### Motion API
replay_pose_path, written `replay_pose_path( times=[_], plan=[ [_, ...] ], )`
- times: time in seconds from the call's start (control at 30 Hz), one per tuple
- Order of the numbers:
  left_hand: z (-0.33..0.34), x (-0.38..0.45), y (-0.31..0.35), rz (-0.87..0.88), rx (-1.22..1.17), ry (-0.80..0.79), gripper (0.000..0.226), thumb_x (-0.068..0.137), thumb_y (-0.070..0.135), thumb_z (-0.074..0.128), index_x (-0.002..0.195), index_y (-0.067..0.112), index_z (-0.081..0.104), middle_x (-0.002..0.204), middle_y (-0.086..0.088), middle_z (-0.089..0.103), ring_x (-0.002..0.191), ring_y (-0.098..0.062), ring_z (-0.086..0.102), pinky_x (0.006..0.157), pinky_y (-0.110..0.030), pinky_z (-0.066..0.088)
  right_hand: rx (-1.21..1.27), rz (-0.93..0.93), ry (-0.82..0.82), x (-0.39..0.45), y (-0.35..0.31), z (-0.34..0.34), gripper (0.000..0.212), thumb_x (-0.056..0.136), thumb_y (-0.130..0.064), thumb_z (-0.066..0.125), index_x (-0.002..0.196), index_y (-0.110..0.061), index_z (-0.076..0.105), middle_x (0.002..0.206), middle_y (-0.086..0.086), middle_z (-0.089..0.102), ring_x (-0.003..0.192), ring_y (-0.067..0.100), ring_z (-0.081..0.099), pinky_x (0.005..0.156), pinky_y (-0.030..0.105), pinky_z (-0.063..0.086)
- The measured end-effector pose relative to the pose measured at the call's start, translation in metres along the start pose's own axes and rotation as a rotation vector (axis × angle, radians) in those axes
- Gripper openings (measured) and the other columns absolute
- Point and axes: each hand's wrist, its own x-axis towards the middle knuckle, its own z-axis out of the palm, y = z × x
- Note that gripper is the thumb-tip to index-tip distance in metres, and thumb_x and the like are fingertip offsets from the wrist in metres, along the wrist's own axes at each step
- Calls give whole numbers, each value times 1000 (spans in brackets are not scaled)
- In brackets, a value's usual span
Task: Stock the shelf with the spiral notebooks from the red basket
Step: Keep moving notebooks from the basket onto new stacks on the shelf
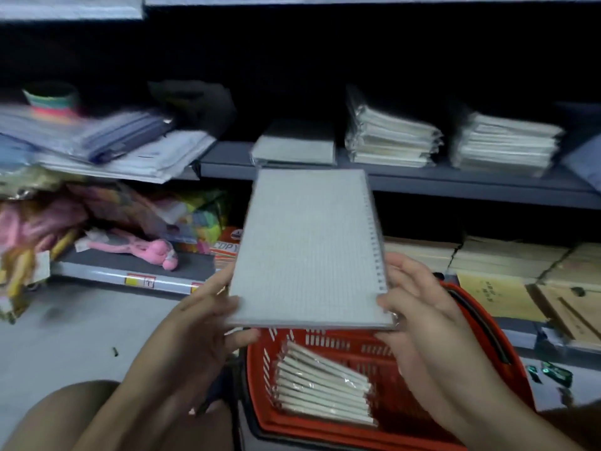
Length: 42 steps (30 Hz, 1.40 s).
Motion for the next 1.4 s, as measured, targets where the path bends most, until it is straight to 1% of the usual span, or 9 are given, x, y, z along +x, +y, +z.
replay_pose_path(
  times=[0.1,0.2,0.43,0.63,0.8,0.97,1.2,1.3,1.4],
  plan=[
    [-10,10,7,80,30,-44,53,84,7,59,136,17,61,140,-7,63,108,-19,67,72,-22,61,-52,-95,-72,15,-6,10,45,94,11,51,124,-20,63,116,-2,73,73,29,72,52,35,56],
    [-16,23,11,99,15,-68,58,85,19,63,142,19,55,146,-6,57,132,-28,51,92,-26,55,-47,-107,-105,32,-8,19,44,96,8,51,128,-21,61,113,-2,74,60,28,63,49,32,53],
    [-18,71,33,124,-59,-42,45,93,9,46,134,18,64,130,-6,68,90,-12,70,67,-20,60,-14,-108,-120,90,-7,32,42,100,4,48,133,-20,60,122,0,71,75,18,69,57,29,53],
    [-19,154,78,163,-44,28,40,99,8,43,136,12,60,136,-11,65,111,-20,63,76,-21,56,83,-102,-71,166,-30,60,42,100,5,48,137,-15,53,123,4,70,76,18,68,57,27,55],
    [-22,218,90,133,-100,136,37,105,13,43,139,4,55,140,-13,61,104,-17,63,67,-18,54,70,-15,-29,221,-33,70,23,100,4,48,107,-13,62,110,8,72,89,21,67,64,29,57],
    [-16,219,67,279,-52,380,38,95,4,63,132,8,57,122,-16,70,106,-22,73,88,-26,59,-129,-122,48,231,-14,55,46,93,-13,70,134,-16,51,122,0,65,81,21,77,85,35,61],
    [-11,219,52,511,513,609,29,92,18,70,116,33,66,92,10,73,72,1,70,68,-20,59,-359,-361,198,231,4,55,27,87,-13,78,110,-16,65,85,10,72,52,17,66,52,20,53],
    [-18,247,58,489,619,681,39,87,31,77,124,29,68,100,-8,69,84,-13,67,89,-38,58,-388,-368,290,249,0,60,25,87,-18,79,108,-12,68,66,13,71,40,13,57,42,18,46],
    [-17,275,66,463,693,716,45,85,37,77,128,25,68,96,-17,64,78,-13,61,85,-28,54,-445,-389,345,273,-3,68,28,89,-24,77,112,-13,68,55,7,68,36,11,55,44,24,48]
  ],
)
